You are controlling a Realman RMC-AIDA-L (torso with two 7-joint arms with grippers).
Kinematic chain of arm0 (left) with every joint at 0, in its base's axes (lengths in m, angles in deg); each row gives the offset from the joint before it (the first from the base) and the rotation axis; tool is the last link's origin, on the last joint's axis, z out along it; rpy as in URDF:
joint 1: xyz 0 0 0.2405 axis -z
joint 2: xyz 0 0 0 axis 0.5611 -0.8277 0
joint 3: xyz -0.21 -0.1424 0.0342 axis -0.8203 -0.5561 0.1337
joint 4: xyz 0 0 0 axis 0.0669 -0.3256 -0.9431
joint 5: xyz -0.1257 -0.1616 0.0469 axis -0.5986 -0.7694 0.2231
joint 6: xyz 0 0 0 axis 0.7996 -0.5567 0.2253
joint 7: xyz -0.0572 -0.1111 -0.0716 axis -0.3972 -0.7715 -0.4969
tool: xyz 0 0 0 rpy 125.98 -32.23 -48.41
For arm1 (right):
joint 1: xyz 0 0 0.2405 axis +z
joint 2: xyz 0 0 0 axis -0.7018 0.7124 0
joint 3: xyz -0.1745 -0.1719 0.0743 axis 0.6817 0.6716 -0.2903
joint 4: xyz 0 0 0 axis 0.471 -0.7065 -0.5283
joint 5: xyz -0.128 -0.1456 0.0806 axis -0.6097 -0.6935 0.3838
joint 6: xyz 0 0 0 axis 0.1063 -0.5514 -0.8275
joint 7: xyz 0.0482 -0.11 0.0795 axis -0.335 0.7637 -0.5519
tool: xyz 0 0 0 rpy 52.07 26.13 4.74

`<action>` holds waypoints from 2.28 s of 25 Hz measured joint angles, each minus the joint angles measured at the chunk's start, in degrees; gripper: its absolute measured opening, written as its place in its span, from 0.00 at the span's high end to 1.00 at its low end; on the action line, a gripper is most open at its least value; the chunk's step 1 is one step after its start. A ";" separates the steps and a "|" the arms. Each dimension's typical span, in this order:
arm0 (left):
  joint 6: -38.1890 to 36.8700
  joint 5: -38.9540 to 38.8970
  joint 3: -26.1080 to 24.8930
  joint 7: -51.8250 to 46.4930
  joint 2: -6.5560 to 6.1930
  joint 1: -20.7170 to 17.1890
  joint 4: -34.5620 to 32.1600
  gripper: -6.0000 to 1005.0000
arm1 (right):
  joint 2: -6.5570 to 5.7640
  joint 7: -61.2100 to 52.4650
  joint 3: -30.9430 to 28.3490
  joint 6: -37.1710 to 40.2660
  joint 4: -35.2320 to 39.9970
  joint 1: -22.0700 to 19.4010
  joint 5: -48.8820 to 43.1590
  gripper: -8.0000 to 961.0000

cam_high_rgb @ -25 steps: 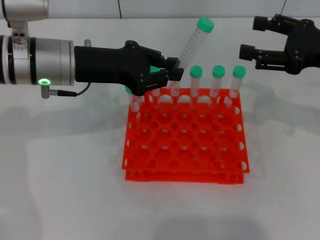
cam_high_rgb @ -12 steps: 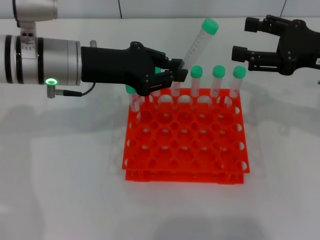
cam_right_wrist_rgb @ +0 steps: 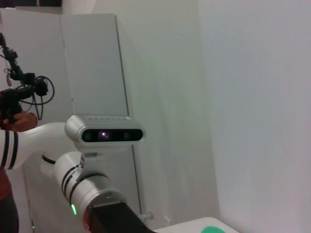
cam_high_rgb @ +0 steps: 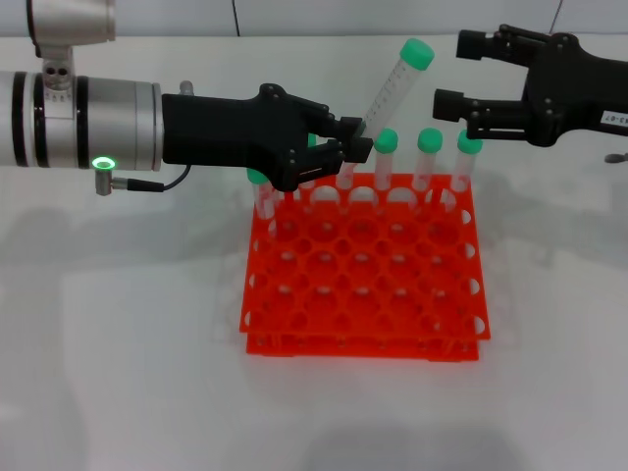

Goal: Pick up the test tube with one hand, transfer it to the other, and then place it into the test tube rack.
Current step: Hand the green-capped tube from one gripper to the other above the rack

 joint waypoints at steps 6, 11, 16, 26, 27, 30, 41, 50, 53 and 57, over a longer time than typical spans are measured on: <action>-0.05 0.01 0.00 0.20 0.01 0.02 0.26 0.81 | 0.07 0.00 1.42 -0.15 -0.23 0.96 0.88 0.15; -0.08 0.12 0.00 0.20 0.07 0.10 0.32 0.81 | 0.09 0.02 1.56 -0.26 -0.42 1.46 1.29 0.17; -0.15 0.12 -0.01 0.20 0.15 0.16 0.27 0.81 | 0.09 0.17 1.60 -0.49 -0.73 1.84 1.40 0.18; 0.06 0.19 0.00 0.20 0.48 0.25 -0.12 0.81 | 0.21 0.41 1.70 -1.14 -1.08 2.46 2.18 0.21; 0.13 0.19 -0.01 0.20 0.50 0.25 -0.13 0.81 | 0.23 0.42 1.70 -1.16 -1.42 2.78 2.18 0.23; 0.22 0.21 -0.01 0.20 0.53 0.25 -0.15 0.81 | 0.26 0.45 1.70 -1.34 -2.68 3.61 2.19 0.29; 0.21 0.28 -0.01 0.20 0.53 0.25 -0.15 0.81 | 0.21 0.94 1.68 -1.64 -4.10 4.35 2.19 0.33; 0.22 0.08 -0.01 0.19 0.53 0.25 -0.29 0.81 | 0.17 1.19 1.19 -1.69 -4.32 4.01 2.22 0.47; 0.21 0.04 -0.01 0.20 0.53 0.24 -0.32 0.81 | 0.17 1.23 1.14 -1.74 -4.34 4.00 2.24 0.52; 0.18 0.01 -0.01 0.20 0.62 0.24 -0.32 0.81 | 0.17 1.29 1.15 -1.78 -4.37 4.06 2.28 0.57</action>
